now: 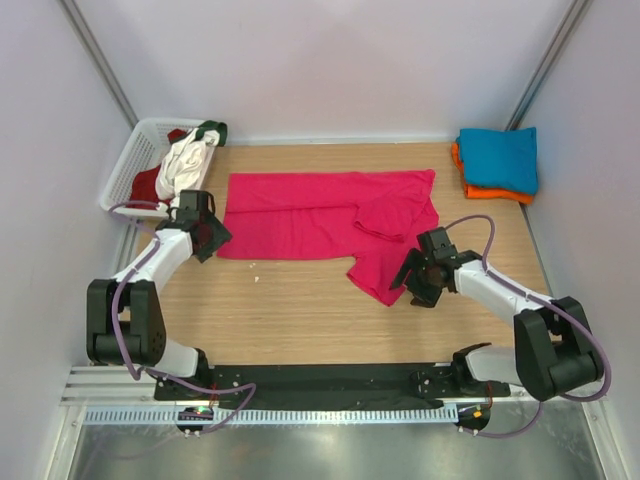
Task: Fold and stack the t-shirts
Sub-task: Fold the tshirt
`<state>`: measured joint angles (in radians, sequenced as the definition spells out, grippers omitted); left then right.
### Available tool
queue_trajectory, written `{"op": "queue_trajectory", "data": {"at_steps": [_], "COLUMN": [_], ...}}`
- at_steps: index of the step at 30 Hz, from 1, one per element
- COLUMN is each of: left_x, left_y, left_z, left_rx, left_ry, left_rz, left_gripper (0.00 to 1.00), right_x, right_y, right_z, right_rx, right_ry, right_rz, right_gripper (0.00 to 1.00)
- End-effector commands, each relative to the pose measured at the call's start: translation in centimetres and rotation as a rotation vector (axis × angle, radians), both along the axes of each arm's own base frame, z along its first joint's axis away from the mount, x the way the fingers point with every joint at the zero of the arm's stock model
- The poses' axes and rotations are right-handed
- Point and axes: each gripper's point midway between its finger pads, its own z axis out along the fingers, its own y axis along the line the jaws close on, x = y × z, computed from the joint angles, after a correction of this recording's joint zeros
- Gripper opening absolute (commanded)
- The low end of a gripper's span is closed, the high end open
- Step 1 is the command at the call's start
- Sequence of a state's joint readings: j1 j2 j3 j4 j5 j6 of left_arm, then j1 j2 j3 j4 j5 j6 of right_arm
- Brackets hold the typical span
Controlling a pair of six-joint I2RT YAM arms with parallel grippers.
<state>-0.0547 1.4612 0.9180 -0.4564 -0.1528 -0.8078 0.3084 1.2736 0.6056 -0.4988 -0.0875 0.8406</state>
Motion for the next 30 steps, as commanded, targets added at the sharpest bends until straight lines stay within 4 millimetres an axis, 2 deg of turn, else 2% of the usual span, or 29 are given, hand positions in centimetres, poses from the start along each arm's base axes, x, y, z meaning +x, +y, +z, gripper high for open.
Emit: {"op": "queue_trajectory", "data": {"at_steps": [1, 2, 3, 5, 9, 13, 15, 22, 30], "left_x": [1.0, 1.0, 0.9, 0.7, 0.9, 1.1, 1.1, 0.4, -0.3], "left_y": [0.0, 0.0, 0.1, 0.2, 0.1, 0.1, 0.0, -0.2, -0.5], "left_z": [0.9, 0.9, 0.7, 0.6, 0.7, 0.6, 0.5, 0.1, -0.8], "left_rx": [-0.007, -0.006, -0.001, 0.002, 0.003, 0.005, 0.0, -0.005, -0.021], "left_ry": [-0.07, -0.07, -0.066, -0.065, -0.068, -0.071, -0.07, -0.058, -0.041], "left_rz": [0.012, 0.013, 0.015, 0.011, 0.003, 0.003, -0.001, -0.012, -0.019], "left_gripper": [0.57, 0.57, 0.57, 0.57, 0.56, 0.56, 0.55, 0.52, 0.48], "right_x": [1.4, 1.2, 2.2, 2.8, 5.5, 6.8, 7.1, 6.9, 7.6], "right_y": [-0.1, -1.2, -1.9, -3.2, -4.5, -6.3, -6.2, -5.8, -5.6], "right_z": [0.3, 0.1, 0.9, 1.6, 3.9, 3.8, 3.3, 1.5, 0.3], "right_rx": [-0.036, -0.097, -0.142, -0.218, -0.224, -0.241, -0.23, -0.215, -0.212], "right_ry": [-0.043, -0.031, -0.059, -0.075, -0.123, -0.12, -0.115, -0.103, -0.112], "right_rz": [0.011, 0.002, -0.006, -0.001, -0.017, -0.043, -0.034, -0.009, 0.013], "right_gripper": [0.7, 0.7, 0.7, 0.7, 0.62, 0.57, 0.53, 0.48, 0.43]}}
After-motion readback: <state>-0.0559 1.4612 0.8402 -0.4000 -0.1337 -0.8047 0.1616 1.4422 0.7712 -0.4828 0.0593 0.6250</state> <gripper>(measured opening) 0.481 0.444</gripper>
